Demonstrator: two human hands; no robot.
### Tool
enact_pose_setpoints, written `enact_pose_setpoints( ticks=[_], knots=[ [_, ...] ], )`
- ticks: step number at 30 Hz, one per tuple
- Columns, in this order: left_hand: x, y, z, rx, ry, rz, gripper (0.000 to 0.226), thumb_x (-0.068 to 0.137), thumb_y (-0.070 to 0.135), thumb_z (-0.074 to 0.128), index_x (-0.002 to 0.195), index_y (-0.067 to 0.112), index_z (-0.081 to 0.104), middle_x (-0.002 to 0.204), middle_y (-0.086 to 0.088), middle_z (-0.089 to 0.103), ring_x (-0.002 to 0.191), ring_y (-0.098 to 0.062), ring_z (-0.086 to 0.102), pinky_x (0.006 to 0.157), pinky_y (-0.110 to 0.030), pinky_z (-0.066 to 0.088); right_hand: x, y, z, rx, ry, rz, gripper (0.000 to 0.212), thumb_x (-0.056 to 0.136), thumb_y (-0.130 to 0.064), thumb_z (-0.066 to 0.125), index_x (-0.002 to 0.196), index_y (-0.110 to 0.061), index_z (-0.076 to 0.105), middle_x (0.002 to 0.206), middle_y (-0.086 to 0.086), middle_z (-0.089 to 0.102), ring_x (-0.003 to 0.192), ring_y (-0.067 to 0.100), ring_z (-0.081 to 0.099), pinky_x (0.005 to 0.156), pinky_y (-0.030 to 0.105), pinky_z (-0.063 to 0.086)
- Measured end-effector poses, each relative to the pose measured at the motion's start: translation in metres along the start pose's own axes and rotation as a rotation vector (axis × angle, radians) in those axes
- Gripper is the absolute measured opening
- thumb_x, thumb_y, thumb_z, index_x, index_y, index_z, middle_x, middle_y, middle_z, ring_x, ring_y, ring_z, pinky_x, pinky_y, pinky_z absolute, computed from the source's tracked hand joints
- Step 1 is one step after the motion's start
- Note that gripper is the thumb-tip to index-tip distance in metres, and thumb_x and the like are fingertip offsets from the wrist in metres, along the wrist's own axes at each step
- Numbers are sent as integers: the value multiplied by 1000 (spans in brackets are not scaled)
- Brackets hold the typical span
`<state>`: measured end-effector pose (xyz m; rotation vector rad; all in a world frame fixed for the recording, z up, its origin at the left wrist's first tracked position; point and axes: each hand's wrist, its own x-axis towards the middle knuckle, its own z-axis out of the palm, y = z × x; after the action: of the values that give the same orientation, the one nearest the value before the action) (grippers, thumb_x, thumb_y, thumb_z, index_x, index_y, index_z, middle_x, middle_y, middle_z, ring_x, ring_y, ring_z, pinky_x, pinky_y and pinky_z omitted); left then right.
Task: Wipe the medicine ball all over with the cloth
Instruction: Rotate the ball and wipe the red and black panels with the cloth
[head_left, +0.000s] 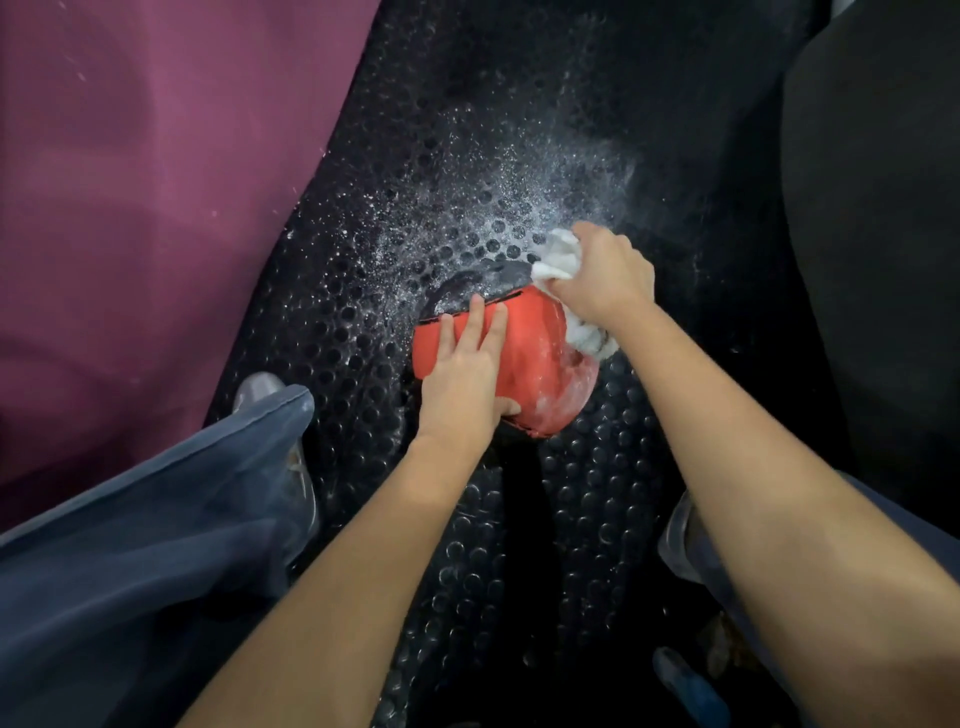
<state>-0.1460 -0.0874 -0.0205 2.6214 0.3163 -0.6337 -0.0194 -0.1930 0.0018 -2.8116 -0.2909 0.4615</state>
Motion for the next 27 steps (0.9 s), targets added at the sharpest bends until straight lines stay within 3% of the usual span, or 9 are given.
enact_pose_setpoints(
  ticks=[5, 10, 14, 17, 20, 24, 27],
  knots=[
    [2, -2, -2, -27, -3, -9, 109, 80, 33, 74, 155, 24, -4, 163, 1, -11, 150, -29, -3, 111, -43, 34, -7, -13, 10, -9, -22, -115, 28, 85, -22, 62, 111, -19, 53, 93, 1, 61, 88, 25, 58, 68, 28, 36],
    [2, -2, -3, -15, -9, 3, 107, 81, 33, 73, 155, 26, -3, 162, 4, -12, 150, -27, -4, 109, -44, 37, 5, -5, 1, 50, -15, 25, 28, 84, -24, 63, 110, -17, 54, 98, 2, 60, 88, 24, 56, 68, 29, 36],
    [0, -5, -2, -35, -10, -9, 108, 80, 33, 74, 155, 25, -4, 163, 4, -12, 150, -27, -4, 110, -44, 36, -11, -13, 9, -30, -25, -135, 30, 85, -22, 62, 112, -18, 52, 97, 2, 62, 91, 26, 59, 68, 29, 37],
    [1, -5, -4, -46, -22, 9, 108, 80, 33, 75, 155, 26, -3, 163, 5, -11, 150, -26, -4, 111, -45, 33, -7, -2, 3, 23, -20, -54, 33, 84, -25, 60, 116, -20, 53, 101, 3, 63, 94, 26, 58, 70, 29, 36],
    [8, -4, -9, -6, -40, 35, 110, 82, 37, 74, 155, 23, -7, 162, 3, -14, 149, -30, -4, 115, -47, 30, 2, 2, 2, 80, -35, 6, 20, 83, -26, 58, 101, -20, 50, 91, 1, 54, 86, 24, 52, 69, 30, 34],
    [5, -3, -5, 109, -73, 82, 120, 77, 46, 74, 152, 26, -18, 159, 10, -25, 148, -38, -9, 108, -46, 38, 7, 1, 6, 101, -41, -19, 20, 83, -26, 60, 94, -20, 44, 88, 0, 52, 82, 24, 50, 68, 30, 35],
    [6, -4, -4, 149, -45, 65, 125, 74, 45, 77, 152, 27, -18, 159, 12, -24, 148, -38, -6, 101, -47, 45, 8, -1, 9, 77, -16, -33, 26, 85, -25, 59, 108, -17, 51, 96, 4, 60, 91, 27, 56, 68, 29, 35]
  ],
)
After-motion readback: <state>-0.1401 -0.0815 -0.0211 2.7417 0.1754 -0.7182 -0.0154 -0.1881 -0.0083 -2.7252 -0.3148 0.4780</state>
